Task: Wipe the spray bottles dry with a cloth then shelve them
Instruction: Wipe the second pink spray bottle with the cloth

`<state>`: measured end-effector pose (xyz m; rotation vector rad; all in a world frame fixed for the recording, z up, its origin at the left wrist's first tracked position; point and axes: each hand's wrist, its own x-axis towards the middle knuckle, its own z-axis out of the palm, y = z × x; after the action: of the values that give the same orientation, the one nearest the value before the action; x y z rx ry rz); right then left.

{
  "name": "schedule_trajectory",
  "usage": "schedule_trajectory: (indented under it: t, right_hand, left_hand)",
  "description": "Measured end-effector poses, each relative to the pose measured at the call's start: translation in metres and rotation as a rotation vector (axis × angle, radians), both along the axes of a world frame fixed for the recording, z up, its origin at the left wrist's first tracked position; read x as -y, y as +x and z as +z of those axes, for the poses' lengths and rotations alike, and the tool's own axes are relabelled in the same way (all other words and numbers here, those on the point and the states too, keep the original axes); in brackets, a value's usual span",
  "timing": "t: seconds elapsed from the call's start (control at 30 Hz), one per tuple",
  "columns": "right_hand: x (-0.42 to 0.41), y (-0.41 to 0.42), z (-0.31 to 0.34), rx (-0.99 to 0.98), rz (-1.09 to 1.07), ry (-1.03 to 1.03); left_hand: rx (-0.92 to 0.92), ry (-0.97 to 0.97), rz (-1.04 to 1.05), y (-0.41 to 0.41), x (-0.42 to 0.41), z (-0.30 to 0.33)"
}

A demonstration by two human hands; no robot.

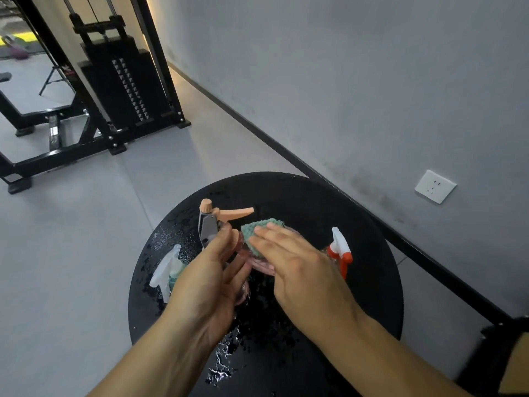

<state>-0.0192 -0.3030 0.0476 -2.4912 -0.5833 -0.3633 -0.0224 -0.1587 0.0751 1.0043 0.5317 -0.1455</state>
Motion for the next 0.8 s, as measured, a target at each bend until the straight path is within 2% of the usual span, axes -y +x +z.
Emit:
schedule_trajectory:
  t: [0.13, 0.27, 0.43, 0.6, 0.73, 0.8]
  right_hand:
    - [0.001, 0.001, 0.002, 0.002, -0.052, 0.019]
    - [-0.005, -0.006, 0.004, 0.025, 0.012, -0.001]
    - [0.003, 0.002, 0.004, -0.018, -0.077, 0.025]
    - [0.0, -0.001, 0.005, -0.034, -0.019, -0.005]
    - [0.008, 0.004, 0.013, -0.073, -0.17, 0.04]
    - [0.005, 0.0, 0.012, -0.072, -0.172, 0.042]
  left_hand:
    - [-0.03, 0.004, -0.014, 0.005, 0.0, 0.001]
    - [-0.037, -0.002, -0.014, 0.004, 0.003, -0.002]
    - [-0.069, -0.005, 0.005, 0.007, 0.001, 0.004]
    - [-0.068, 0.017, 0.01, 0.008, -0.001, -0.002]
    - [-0.028, 0.002, 0.08, 0.014, -0.01, -0.004]
    - [-0.028, 0.003, 0.088, 0.014, -0.009, -0.005]
